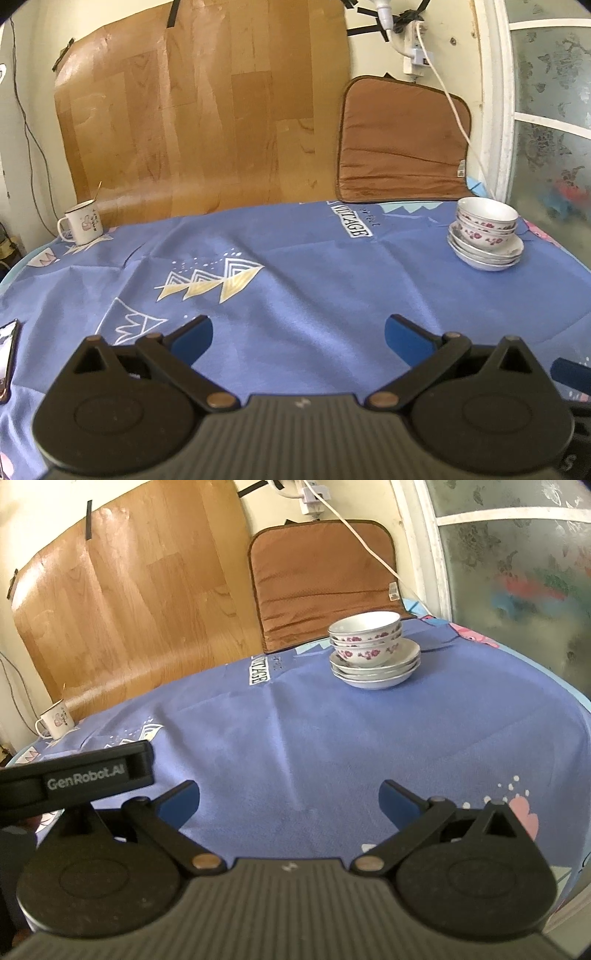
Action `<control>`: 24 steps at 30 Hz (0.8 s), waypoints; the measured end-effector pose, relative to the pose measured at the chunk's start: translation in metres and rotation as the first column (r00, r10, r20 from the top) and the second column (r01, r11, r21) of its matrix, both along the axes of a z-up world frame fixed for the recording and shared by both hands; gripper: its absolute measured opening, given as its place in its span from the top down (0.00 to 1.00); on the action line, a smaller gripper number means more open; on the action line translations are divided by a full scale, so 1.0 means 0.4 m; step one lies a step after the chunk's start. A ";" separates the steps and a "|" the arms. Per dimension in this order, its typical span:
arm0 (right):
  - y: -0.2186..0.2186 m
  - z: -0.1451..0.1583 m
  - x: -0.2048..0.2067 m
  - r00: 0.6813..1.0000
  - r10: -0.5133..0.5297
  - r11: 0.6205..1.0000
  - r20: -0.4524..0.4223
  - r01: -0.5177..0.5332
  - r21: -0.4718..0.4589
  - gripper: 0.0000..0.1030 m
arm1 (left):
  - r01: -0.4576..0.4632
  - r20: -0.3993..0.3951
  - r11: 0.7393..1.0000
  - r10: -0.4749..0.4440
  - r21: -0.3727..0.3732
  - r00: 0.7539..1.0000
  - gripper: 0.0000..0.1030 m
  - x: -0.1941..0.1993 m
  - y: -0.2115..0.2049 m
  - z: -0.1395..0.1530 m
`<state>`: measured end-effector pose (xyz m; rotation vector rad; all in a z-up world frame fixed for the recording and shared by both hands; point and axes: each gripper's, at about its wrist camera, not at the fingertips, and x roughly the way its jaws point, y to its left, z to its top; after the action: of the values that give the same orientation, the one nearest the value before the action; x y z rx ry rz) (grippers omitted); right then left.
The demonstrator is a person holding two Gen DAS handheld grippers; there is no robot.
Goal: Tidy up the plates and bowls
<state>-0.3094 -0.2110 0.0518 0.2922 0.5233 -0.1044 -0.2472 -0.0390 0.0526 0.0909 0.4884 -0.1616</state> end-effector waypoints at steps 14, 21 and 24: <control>-0.045 -0.017 -0.004 0.994 -0.110 0.993 -0.005 0.111 0.050 0.00 | -0.034 0.020 0.999 0.034 -0.006 0.999 0.00 -0.002 0.017 -0.006; -0.053 -0.005 -0.022 0.988 -0.145 0.987 0.051 0.141 0.070 0.00 | -0.007 0.025 1.000 0.006 0.013 1.000 0.00 -0.010 0.005 -0.010; -0.054 -0.001 -0.024 0.987 -0.148 0.987 0.062 0.143 0.071 0.00 | 0.001 0.020 1.000 -0.002 0.018 1.000 0.00 -0.010 0.002 -0.011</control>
<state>-0.3189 -0.2326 0.0512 0.3976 0.4386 -0.2187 -0.2514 -0.0383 0.0481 0.1107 0.4696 -0.1576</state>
